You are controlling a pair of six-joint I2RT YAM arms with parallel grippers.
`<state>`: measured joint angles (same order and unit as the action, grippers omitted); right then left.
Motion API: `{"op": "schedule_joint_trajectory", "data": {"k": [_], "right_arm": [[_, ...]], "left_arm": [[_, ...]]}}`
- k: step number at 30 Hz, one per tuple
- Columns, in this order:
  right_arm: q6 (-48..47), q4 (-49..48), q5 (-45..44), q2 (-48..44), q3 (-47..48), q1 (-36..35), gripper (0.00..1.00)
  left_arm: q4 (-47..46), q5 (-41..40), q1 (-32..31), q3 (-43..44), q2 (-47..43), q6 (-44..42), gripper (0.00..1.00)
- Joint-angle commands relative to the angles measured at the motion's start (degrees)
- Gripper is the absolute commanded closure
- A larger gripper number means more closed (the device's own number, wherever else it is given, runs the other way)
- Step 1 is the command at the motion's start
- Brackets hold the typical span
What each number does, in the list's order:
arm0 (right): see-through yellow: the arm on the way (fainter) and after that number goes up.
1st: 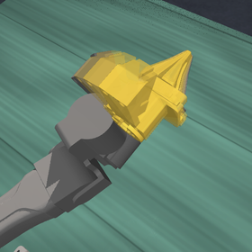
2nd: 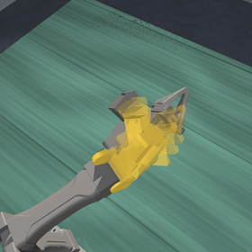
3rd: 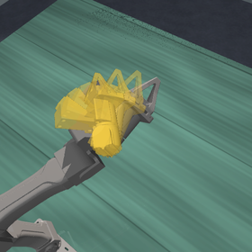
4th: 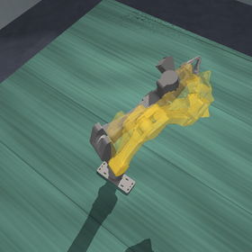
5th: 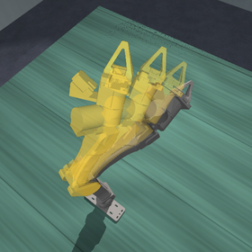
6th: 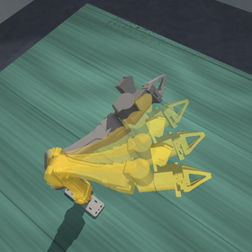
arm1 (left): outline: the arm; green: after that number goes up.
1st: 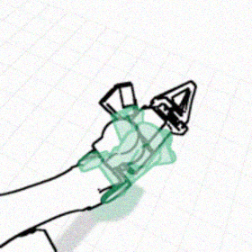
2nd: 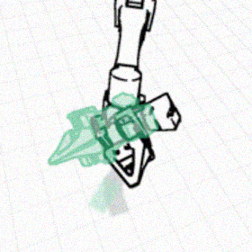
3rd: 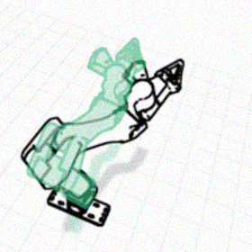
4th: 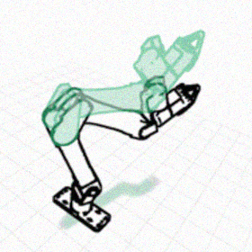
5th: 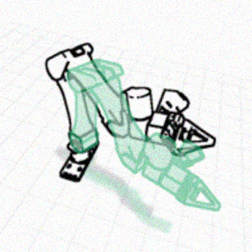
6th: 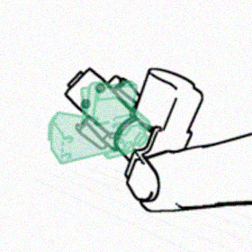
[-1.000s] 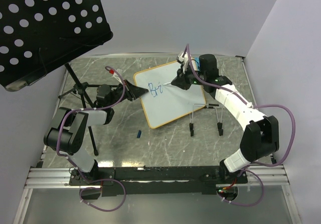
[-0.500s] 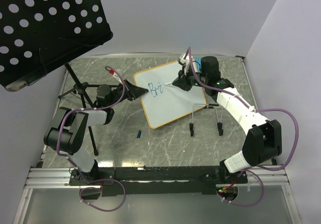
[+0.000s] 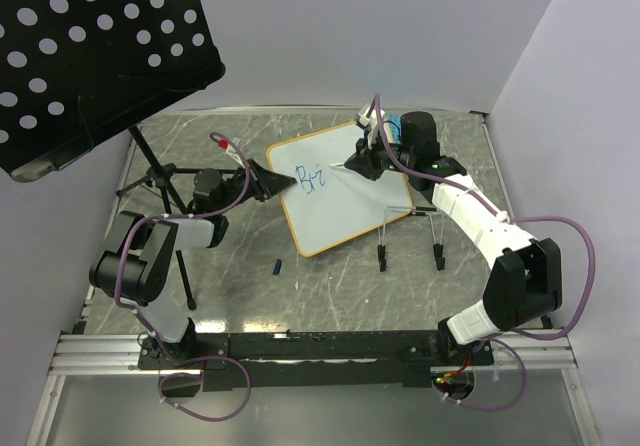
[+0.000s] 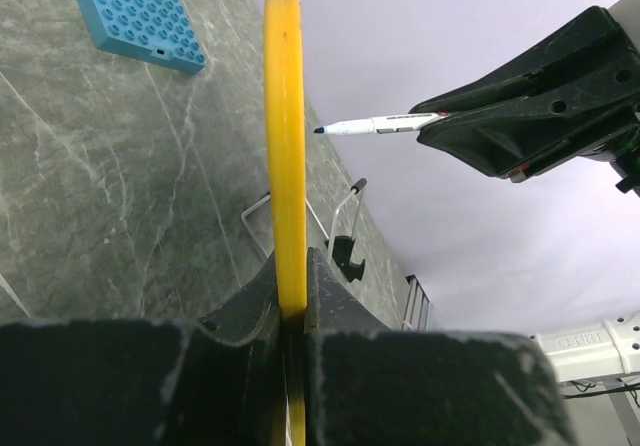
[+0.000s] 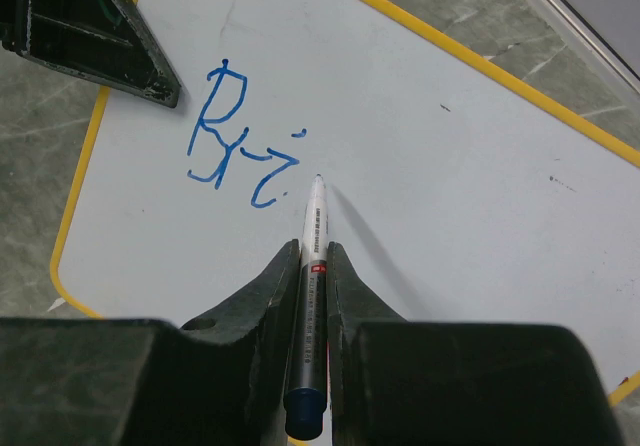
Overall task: Write a sentence on the whiteboard
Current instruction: Write on the whiteboard with the whiteboard.
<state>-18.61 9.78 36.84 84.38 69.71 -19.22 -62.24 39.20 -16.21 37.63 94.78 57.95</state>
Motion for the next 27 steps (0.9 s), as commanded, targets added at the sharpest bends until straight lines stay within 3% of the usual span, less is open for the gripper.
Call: {"op": "schedule_joint_trajectory", "data": {"k": [1, 27], "right_arm": [[-0.6, -1.6, 0.1, -1.3, -0.5, 0.5, 1.00], [0.5, -1.2, 1.5, 0.0, 0.9, 0.4, 1.00]], "left_arm": [[-12.3, 0.2, -0.3, 1.7, -1.0, 3.8, 0.99], [-17.7, 0.9, -0.3, 1.8, 0.6, 8.4, 0.99]]}}
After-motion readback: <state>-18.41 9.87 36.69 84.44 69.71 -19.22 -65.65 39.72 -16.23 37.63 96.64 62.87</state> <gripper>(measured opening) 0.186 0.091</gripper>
